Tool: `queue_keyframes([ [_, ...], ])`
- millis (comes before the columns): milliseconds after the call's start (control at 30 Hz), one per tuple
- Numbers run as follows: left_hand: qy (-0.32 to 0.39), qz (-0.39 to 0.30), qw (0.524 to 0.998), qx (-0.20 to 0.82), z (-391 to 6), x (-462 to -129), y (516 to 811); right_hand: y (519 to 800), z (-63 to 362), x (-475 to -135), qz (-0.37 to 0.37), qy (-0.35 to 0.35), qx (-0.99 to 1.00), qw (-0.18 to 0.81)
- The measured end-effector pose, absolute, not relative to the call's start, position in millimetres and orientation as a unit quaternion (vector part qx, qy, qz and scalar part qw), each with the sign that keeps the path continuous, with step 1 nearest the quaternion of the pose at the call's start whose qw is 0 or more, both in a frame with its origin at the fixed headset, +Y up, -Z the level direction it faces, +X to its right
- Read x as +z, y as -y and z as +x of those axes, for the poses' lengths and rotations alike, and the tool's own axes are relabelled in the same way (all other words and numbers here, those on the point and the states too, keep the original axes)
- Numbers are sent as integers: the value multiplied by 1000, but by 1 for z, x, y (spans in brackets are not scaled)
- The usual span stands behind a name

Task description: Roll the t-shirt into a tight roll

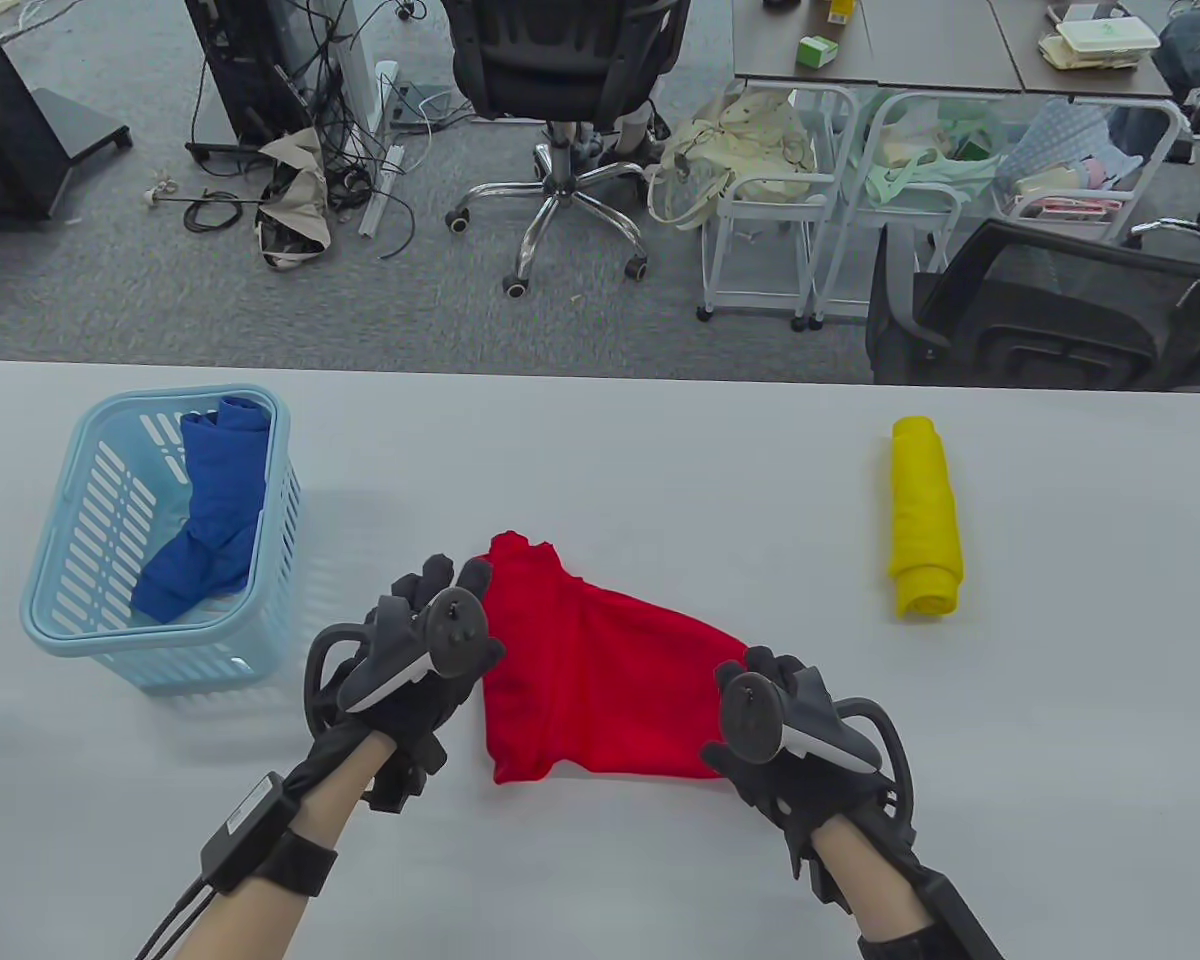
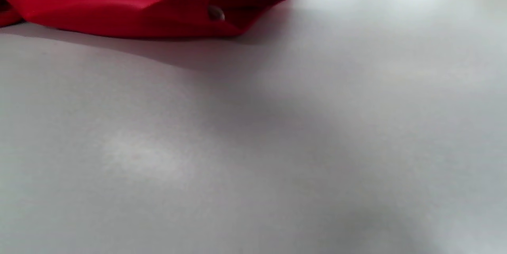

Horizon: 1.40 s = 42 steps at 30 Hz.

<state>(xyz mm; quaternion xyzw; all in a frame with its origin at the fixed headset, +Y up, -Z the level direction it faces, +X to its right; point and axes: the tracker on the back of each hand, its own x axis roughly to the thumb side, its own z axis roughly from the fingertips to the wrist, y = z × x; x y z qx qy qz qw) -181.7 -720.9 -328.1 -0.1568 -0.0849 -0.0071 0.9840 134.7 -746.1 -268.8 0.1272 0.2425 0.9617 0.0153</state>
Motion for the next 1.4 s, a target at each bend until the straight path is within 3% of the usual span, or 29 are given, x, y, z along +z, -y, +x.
queue_keyframes([
  [100, 124, -256, 958, -33, -168, -326, 757, 751, 125, -266, 148, -252, 956, 12],
  [167, 139, -269, 952, -38, -160, -323, 772, 754, 118, -265, 166, -259, 951, 8],
  [300, 171, -269, 947, -30, -151, -329, 767, 763, 111, -268, 186, -278, 942, 9],
  [433, 130, -172, 957, -195, -145, -336, 755, 770, 126, -277, 163, -295, 941, 25],
  [500, 128, -126, 956, -231, -138, -334, 745, 769, 130, -278, 155, -293, 943, 33],
  [567, 146, -129, 965, -176, -129, -332, 735, 769, 130, -278, 154, -291, 944, 27],
  [700, 257, -219, 941, 18, -98, -323, 737, 770, 126, -277, 155, -291, 944, 11],
  [767, 263, -237, 935, -28, -88, -322, 749, 770, 128, -277, 156, -293, 943, 16],
  [800, 251, -224, 936, -101, -87, -323, 757, 769, 129, -277, 155, -294, 943, 22],
  [867, 250, -187, 931, -189, -93, -326, 761, 769, 132, -278, 156, -295, 942, 31],
  [1033, 181, -173, 956, -154, -131, -334, 744, 767, 137, -281, 153, -295, 942, 43],
  [1167, 114, -161, 959, -205, -170, -336, 745, 767, 147, -285, 129, -290, 948, 35],
  [1267, 111, -159, 957, -214, -186, -319, 757, 766, 162, -291, 95, -288, 952, 46],
  [1400, 97, -120, 948, -280, -189, -300, 744, 763, 186, -298, 16, -273, 962, 24],
])
